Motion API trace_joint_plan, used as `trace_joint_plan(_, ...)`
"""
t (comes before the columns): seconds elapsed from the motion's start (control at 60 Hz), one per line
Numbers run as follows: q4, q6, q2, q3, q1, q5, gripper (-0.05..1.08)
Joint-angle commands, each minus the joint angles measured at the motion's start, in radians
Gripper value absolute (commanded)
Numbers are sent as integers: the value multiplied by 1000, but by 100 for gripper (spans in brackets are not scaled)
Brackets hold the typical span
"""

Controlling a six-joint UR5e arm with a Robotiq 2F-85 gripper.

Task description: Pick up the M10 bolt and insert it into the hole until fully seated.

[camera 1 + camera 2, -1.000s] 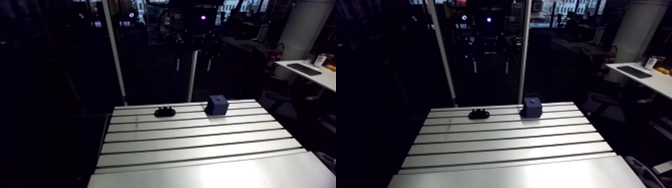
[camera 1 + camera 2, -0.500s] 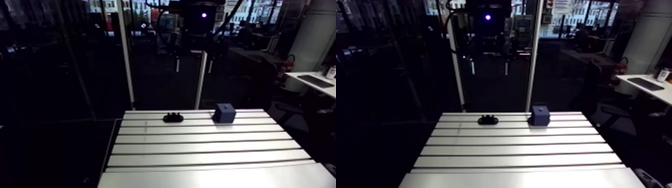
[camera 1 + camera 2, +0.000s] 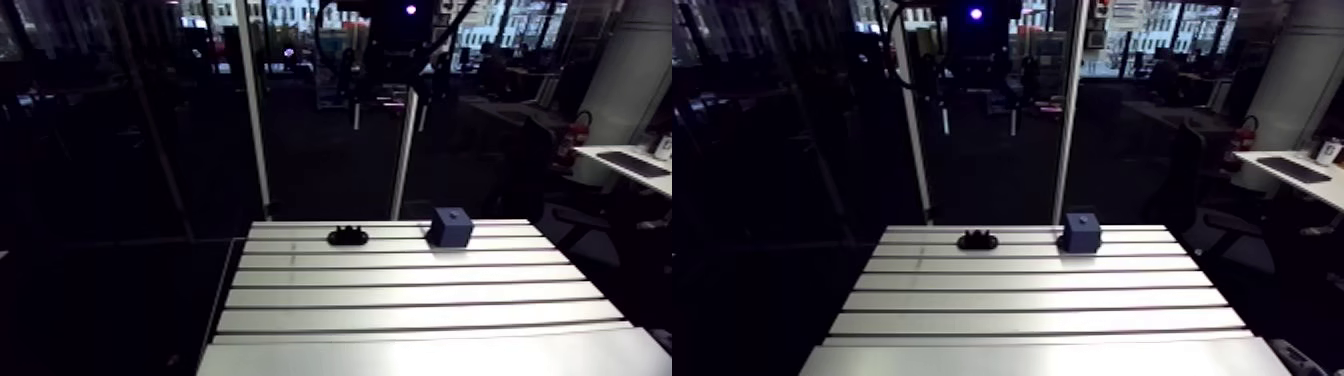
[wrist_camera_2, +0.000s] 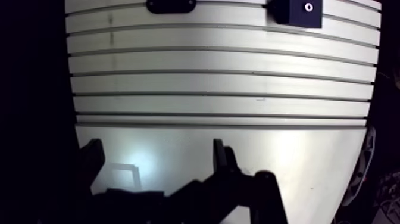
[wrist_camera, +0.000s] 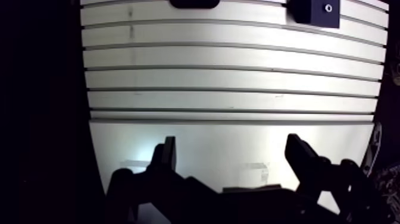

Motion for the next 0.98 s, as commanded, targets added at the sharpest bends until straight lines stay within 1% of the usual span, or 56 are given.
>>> trace_joint_plan(0.017, -1, -11, 9, -7, 2, 0, 0)
trace_joint_plan(0.35, -5, -11, 12, -12, 2, 0, 0)
trace_joint_plan(0.45, -5, -11, 15, -11, 2, 3, 0)
trace_joint_plan(0.633, -6, -11, 20, -13, 2, 0, 0)
trace_joint_plan(0.983, -8, -11, 20, -12, 2, 0, 0)
